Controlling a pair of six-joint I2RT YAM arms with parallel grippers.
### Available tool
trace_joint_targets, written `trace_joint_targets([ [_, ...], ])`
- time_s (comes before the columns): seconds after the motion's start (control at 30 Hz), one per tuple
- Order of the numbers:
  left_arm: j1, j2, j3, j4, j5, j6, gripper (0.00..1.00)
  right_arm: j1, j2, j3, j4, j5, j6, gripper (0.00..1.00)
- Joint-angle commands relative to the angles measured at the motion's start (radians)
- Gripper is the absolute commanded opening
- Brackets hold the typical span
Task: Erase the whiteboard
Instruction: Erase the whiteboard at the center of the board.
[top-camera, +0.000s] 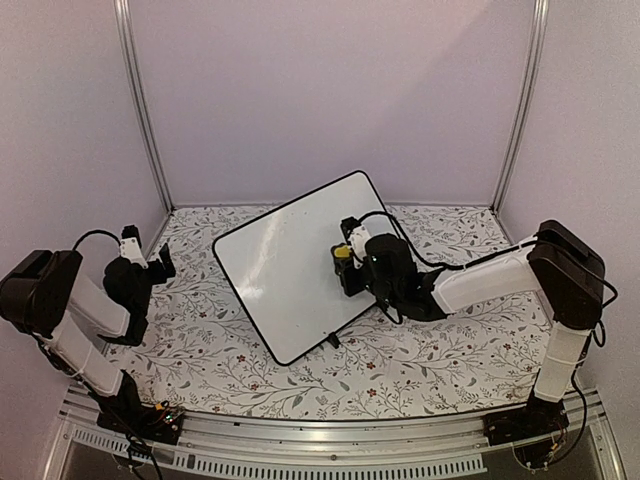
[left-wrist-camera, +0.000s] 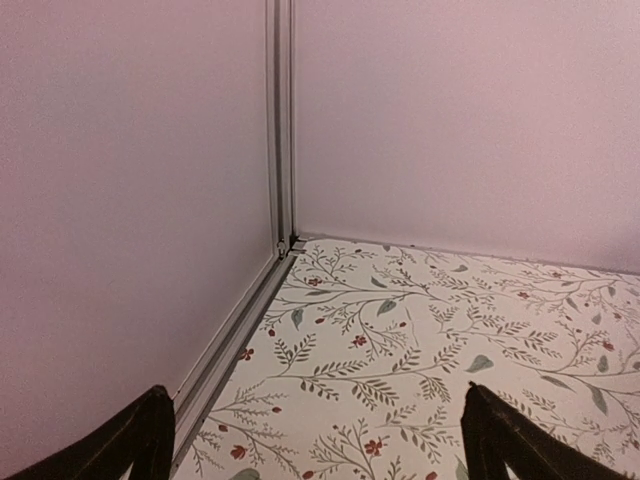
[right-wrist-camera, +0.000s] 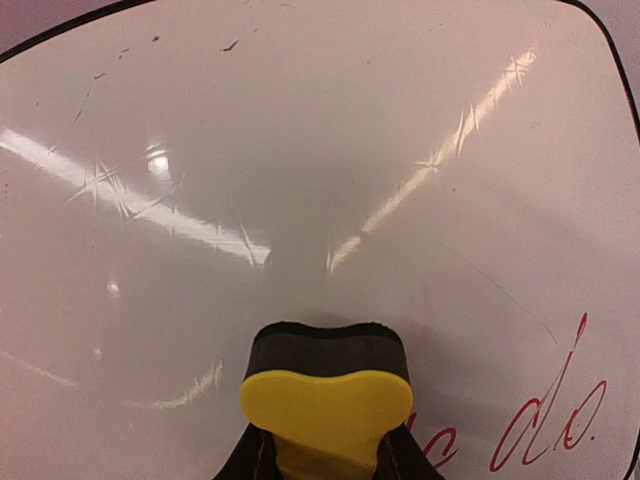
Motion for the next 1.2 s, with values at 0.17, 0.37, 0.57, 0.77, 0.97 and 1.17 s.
trace_joint_targets([
  [0.17,-0.004,0.007,0.009,0.034,0.002,0.0,1.0,0.001,-0.037,-0.141,-0.036,-0.014,0.074,0.0],
  [0.37,-0.004,0.006,0.01,0.03,0.002,-0.001,1.0,0.001,-0.071,-0.193,-0.026,-0.011,0.093,0.0],
  [0.57,-0.004,0.004,0.011,0.025,0.004,-0.001,1.0,0.001,-0.142,-0.19,-0.039,0.009,0.079,0.0],
  [0.77,-0.003,0.0,0.014,0.025,0.018,0.007,1.0,0.0,-0.2,-0.111,-0.064,0.043,0.028,0.0],
  [0.97,-0.007,-0.157,0.269,-0.543,0.053,-0.02,1.0,-0.029,-0.151,-0.013,-0.075,0.028,-0.005,0.0],
  [1.17,-0.008,-0.266,0.478,-0.865,0.227,-0.152,1.0,-0.036,-0.082,0.037,-0.073,0.006,0.01,0.0],
])
